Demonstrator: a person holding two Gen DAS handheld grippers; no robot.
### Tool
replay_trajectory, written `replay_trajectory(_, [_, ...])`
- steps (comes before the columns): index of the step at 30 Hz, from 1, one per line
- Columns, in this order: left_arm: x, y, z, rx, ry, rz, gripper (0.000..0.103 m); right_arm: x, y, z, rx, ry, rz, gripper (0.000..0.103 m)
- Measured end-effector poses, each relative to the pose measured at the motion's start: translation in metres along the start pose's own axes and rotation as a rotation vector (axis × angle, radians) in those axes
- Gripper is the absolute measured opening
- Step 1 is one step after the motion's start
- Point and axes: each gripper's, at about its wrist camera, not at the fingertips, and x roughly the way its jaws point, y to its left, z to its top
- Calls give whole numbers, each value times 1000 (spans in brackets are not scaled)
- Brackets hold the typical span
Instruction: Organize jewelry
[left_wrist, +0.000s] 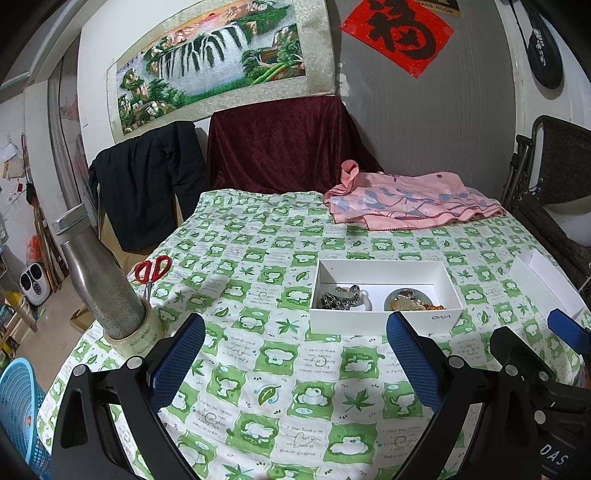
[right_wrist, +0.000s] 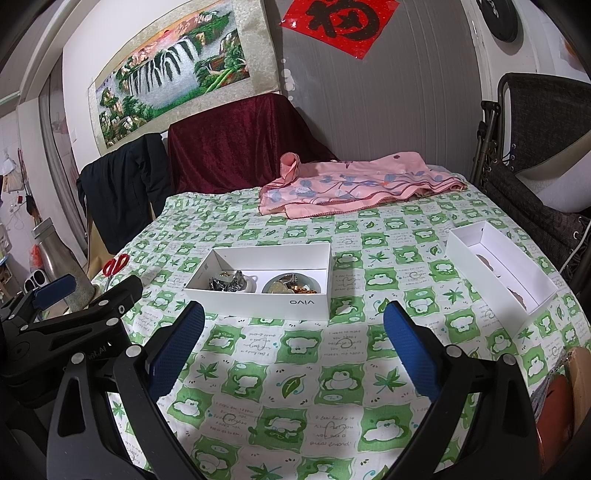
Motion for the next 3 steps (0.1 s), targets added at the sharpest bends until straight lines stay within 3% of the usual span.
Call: replay_trajectory(3, [0,1,-1,-5,7,-8,97,0,0,-1,0,0,-1,93])
